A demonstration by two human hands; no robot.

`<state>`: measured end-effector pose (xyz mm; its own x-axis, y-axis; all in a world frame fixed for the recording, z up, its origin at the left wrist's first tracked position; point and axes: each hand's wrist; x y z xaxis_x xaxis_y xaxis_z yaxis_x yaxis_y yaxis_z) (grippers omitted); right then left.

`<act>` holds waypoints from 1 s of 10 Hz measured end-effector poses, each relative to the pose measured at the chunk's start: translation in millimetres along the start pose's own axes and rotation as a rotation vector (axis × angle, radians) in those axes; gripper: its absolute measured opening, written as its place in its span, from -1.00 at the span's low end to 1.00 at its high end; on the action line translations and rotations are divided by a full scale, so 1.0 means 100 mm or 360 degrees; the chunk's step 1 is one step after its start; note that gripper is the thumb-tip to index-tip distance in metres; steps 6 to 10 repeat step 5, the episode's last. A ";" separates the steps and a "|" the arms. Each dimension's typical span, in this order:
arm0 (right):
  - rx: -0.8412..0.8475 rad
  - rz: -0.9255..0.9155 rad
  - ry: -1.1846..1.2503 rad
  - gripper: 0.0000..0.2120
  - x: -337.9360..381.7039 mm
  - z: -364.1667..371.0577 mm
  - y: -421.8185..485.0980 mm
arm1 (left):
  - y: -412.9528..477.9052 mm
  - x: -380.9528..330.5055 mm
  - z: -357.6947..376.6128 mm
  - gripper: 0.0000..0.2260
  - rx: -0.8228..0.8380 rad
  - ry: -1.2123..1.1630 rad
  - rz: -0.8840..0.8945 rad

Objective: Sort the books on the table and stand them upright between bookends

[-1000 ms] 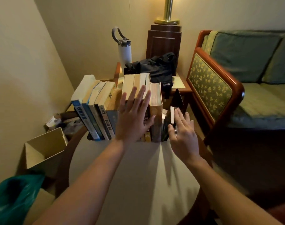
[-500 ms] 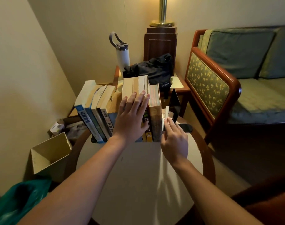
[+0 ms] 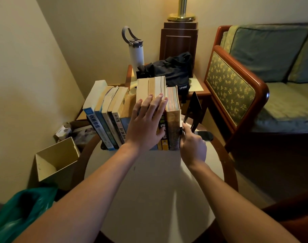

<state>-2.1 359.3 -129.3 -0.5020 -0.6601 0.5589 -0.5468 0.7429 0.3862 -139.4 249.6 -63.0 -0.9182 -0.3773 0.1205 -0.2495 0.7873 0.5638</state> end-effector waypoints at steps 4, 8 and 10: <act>0.0030 -0.0063 -0.0015 -0.46 -0.03 -0.17 -0.02 | -0.02 0.00 -0.04 -0.24 0.0002 0.0006 0.0007; 0.0037 -0.0072 0.0021 -0.45 -0.06 -0.18 -0.05 | -0.07 -0.01 -0.04 -0.27 -0.0073 -0.0030 -0.0005; 0.0037 -0.0072 0.0021 -0.45 -0.06 -0.18 -0.05 | -0.07 -0.01 -0.04 -0.27 -0.0073 -0.0030 -0.0005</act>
Point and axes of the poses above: each hand's wrist, its own y-axis towards the middle knuckle, its own z-axis out of the palm, x = y × z
